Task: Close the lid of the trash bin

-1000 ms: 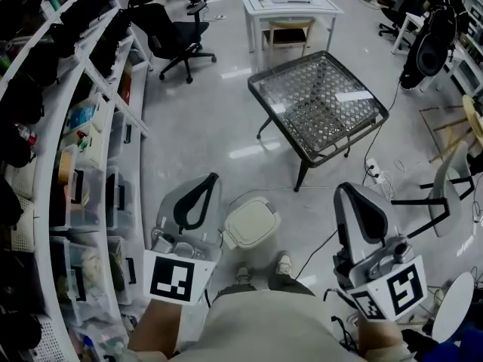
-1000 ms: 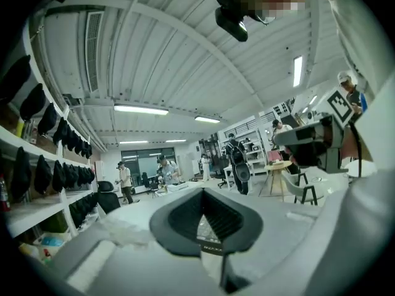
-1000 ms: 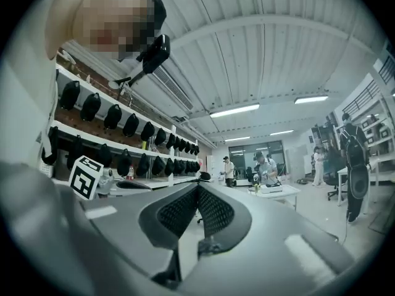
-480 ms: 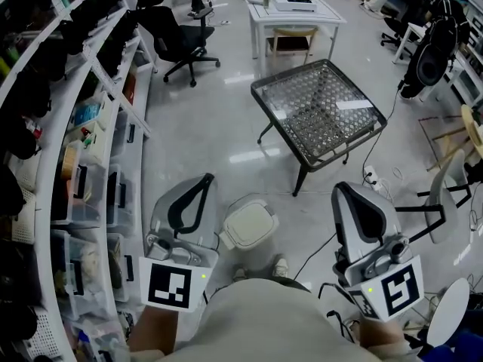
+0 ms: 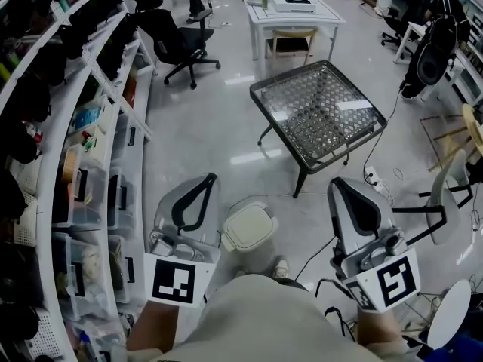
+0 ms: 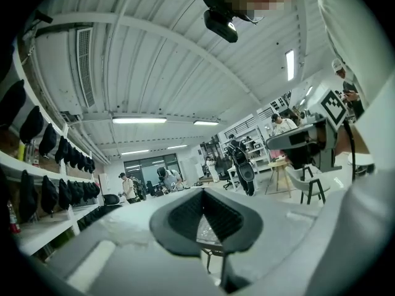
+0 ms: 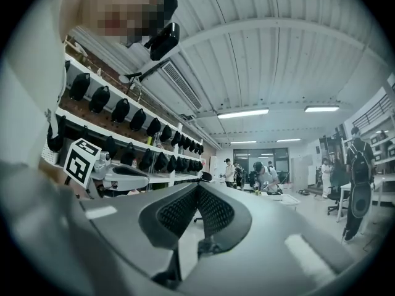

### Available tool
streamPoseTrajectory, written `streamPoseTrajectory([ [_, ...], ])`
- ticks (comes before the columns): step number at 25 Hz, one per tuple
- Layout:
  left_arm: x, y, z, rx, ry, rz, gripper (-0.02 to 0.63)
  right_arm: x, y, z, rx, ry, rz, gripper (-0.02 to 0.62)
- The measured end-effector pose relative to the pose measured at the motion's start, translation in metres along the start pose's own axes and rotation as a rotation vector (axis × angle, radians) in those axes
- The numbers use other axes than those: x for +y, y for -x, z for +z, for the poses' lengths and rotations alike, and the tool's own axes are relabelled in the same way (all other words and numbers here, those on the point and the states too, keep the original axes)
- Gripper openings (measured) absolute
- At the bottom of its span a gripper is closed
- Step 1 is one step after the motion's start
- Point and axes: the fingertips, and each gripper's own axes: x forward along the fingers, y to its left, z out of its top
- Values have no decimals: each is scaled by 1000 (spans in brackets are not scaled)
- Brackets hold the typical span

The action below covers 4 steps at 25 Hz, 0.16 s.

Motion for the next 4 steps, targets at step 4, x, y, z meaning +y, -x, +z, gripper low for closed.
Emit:
streamPoseTrajectory([
  [4,-4,-6,1,2,15,-1,3,-9,1,-4,5,-22,-6,3],
])
